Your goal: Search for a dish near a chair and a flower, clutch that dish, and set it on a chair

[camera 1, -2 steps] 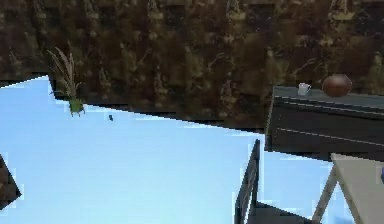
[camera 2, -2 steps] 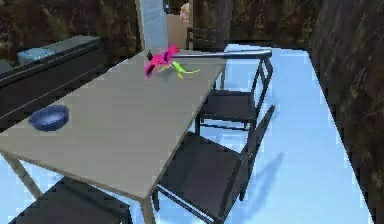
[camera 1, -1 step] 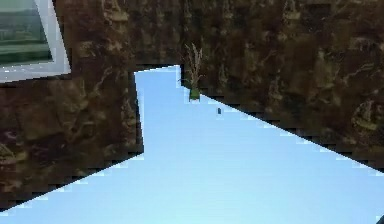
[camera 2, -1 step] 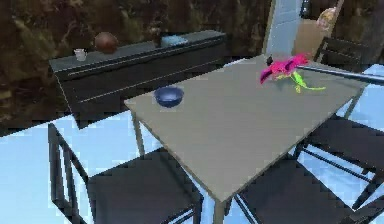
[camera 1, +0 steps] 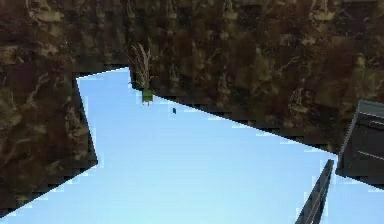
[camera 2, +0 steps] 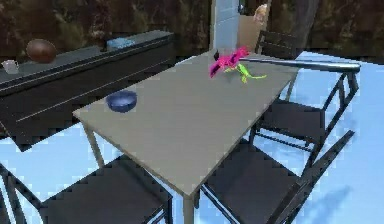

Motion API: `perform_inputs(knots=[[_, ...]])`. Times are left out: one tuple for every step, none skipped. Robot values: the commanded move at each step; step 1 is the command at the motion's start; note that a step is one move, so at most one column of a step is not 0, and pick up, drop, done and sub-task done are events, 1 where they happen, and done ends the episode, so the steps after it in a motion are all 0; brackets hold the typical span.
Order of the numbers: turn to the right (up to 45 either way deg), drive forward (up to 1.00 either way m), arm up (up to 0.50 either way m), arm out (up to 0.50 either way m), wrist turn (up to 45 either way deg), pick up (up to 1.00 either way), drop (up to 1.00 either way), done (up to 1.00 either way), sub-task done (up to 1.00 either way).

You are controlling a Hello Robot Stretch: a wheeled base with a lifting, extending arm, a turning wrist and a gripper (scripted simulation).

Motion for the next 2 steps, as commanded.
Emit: perform_inputs(knots=[[3.0, 0.00, 0.00, 0.00, 0.0, 0.00, 0.00, 0.00, 0.00], [0.0, 0.50, 0.00, 0.00, 0.0, 0.00, 0.00, 0.00, 0.00]])
